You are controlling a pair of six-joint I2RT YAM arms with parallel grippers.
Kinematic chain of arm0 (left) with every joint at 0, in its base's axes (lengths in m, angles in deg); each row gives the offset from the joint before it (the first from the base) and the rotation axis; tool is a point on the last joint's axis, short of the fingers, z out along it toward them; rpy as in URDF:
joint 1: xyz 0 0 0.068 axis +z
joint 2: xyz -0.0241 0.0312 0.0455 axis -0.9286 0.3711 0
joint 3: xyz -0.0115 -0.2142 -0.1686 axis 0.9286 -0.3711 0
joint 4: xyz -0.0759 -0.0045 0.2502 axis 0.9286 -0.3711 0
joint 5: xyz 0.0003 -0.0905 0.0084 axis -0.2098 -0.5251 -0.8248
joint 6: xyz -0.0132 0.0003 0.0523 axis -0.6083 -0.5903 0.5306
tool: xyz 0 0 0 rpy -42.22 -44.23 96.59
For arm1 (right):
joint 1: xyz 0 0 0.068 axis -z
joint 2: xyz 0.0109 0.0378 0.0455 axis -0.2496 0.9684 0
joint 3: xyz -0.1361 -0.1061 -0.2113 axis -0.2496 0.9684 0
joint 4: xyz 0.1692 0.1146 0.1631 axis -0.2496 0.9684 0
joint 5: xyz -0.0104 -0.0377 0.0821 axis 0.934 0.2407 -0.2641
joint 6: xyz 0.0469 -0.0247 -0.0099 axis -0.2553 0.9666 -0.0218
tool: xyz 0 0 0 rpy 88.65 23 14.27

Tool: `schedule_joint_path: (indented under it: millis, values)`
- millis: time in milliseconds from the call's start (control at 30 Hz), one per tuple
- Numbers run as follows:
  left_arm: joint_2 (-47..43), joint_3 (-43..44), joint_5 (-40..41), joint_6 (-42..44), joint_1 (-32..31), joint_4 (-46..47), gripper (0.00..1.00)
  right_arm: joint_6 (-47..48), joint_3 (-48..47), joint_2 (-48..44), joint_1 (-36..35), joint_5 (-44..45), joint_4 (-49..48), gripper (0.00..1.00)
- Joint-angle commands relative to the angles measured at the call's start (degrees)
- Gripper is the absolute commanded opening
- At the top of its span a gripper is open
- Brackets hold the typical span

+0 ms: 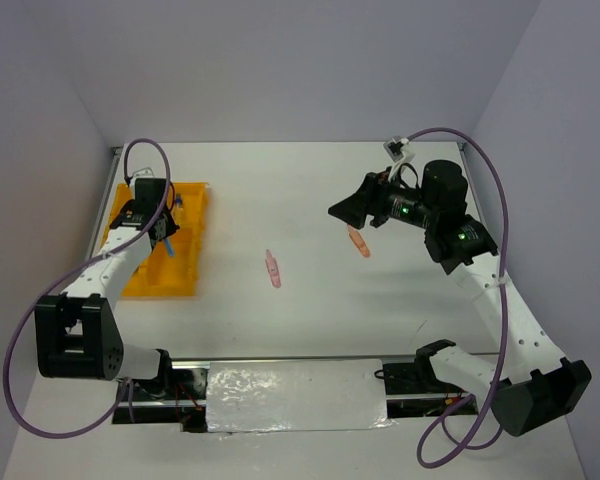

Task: Sort the stationery into containers
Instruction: Place the pen in the storage box.

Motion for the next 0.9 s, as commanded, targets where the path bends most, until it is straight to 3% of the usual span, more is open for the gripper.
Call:
schedule_joint_path:
  millis: [0, 133, 233, 367, 433, 533, 667, 700, 733, 867]
  values:
    - [0.53, -1.58, 0.52, 2.18, 0.47, 4.35, 0.05, 2.42, 0.20, -1.95, -0.15, -0.53, 1.27, 0.74]
    - [-0.34, -2.90, 0.79, 1.91, 0.47, 4.54, 0.25, 2.77, -0.59, -1.43, -0.06, -1.32, 1.70, 0.74]
    - [-0.96, -3.16, 1.66, 1.12, 0.47, 3.75, 0.45, 2.59, -0.77, -0.73, -0.06, -1.76, 1.44, 0.74]
    - [-1.31, -3.17, 2.98, 1.04, 0.47, 2.70, 0.78, 2.06, -0.42, 0.24, -0.06, -3.07, 0.30, 0.75]
    - [-1.92, -1.94, 3.51, 0.68, 0.47, 1.29, 0.87, 3.29, -1.12, 1.55, -0.85, -1.95, 1.95, 0.75]
    - [-3.33, -0.45, 2.46, 0.95, 0.56, 0.06, 0.88, 5.05, -3.30, 4.62, -3.74, 2.70, 7.12, 0.76]
    - [-5.44, 6.93, -3.16, 2.44, 0.12, -6.07, 0.93, 7.61, -9.11, 12.79, -13.66, 17.89, 16.98, 0.78]
    - [-5.44, 10.34, -4.74, 2.18, 0.03, -7.75, 0.94, 7.08, -11.12, 17.07, -15.77, 23.49, 19.69, 0.85]
    - [-5.53, 11.94, -5.54, 1.92, -0.15, -9.42, 0.96, 6.12, -12.10, 19.47, -17.45, 25.90, 20.85, 0.99]
    - [-6.23, 18.89, -10.45, -1.33, -0.24, -17.95, 0.99, 0.94, -16.05, 29.14, -25.35, 32.85, 22.45, 1.00]
